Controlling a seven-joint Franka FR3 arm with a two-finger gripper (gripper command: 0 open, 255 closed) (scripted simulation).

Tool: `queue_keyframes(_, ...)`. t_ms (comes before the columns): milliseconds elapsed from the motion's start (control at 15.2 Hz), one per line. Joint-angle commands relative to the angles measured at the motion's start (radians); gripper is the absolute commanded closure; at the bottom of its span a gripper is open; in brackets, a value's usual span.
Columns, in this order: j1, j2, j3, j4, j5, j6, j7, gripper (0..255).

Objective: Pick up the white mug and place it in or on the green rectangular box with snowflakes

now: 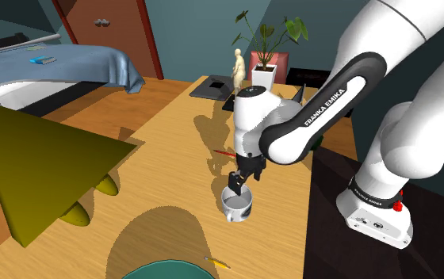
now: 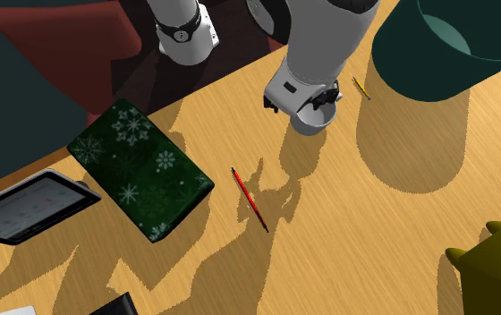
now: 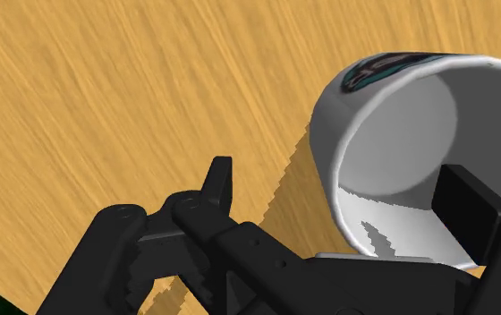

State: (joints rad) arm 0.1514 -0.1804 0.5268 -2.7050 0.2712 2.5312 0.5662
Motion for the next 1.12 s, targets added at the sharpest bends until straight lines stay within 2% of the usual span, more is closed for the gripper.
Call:
queue_keyframes(0,-0.004,0.037,0.011,-0.004,-0.013,0.041,0.016,0)
queue_keyframes(264,-0.017,0.117,0.023,-0.013,-0.061,0.126,0.051,0)
queue_keyframes(792,-0.016,0.117,0.023,-0.013,-0.061,0.126,0.051,0)
queue_keyframes(858,-0.016,0.117,0.023,-0.013,-0.061,0.126,0.051,255)
queue_keyframes(1056,-0.016,0.117,0.023,-0.013,-0.061,0.126,0.051,255)
